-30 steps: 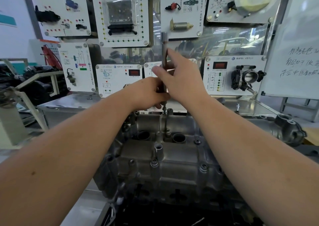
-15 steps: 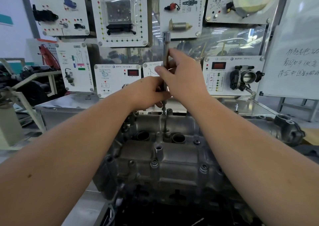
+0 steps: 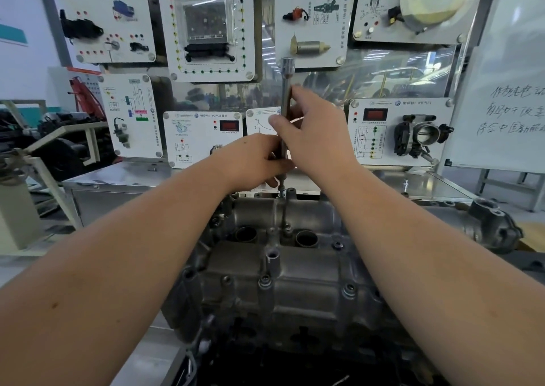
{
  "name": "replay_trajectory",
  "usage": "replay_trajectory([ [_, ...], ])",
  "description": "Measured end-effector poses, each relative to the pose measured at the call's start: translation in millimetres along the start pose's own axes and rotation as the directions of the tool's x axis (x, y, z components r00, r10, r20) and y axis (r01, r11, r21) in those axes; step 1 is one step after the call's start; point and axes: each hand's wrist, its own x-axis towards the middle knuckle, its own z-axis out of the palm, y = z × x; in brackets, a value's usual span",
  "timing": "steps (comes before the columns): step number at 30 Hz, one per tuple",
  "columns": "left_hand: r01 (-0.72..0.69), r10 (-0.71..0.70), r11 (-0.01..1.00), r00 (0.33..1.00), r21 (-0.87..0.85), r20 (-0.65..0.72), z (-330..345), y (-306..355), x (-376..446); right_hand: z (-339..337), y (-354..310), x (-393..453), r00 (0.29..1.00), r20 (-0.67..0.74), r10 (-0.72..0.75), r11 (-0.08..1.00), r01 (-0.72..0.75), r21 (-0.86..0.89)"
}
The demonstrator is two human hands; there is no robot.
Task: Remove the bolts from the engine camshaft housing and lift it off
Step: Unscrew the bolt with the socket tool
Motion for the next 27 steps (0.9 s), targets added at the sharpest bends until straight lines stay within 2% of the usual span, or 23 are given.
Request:
replay_trajectory([
  [7, -0.001, 0.004, 0.994, 1.0, -0.111, 0.031, -1.6, -4.0, -0.4, 2.5, -3.2, 0.7, 0.994, 0.105, 0.034, 0.999, -0.037, 0.026],
  [14, -0.005, 0.005, 1.0, 1.0, -0.026, 0.004, -0.1, -1.3, 0.0, 0.2, -1.5, -0.3, 1.0, 0.002, 0.002, 1.0, -0.002, 0.022],
  [21, 0.001, 0.0, 0.994, 1.0, -0.105, 0.015, -1.8, -2.5, -2.3, 1.8, -3.9, 0.4, 0.991, 0.121, 0.054, 0.996, -0.061, 0.059],
  [24, 0.01, -0.01, 0.998, 1.0, -0.06, -0.003, -1.9, -0.3, -3.0, 1.1, -3.3, -2.3, 0.996, 0.083, 0.045, 0.995, -0.052, 0.087],
  [27, 0.024, -0.024, 0.999, 1.0, -0.028, -0.019, -1.0, 1.3, -2.3, 0.5, -1.5, -1.5, 1.0, 0.006, 0.009, 0.999, -0.009, 0.031],
])
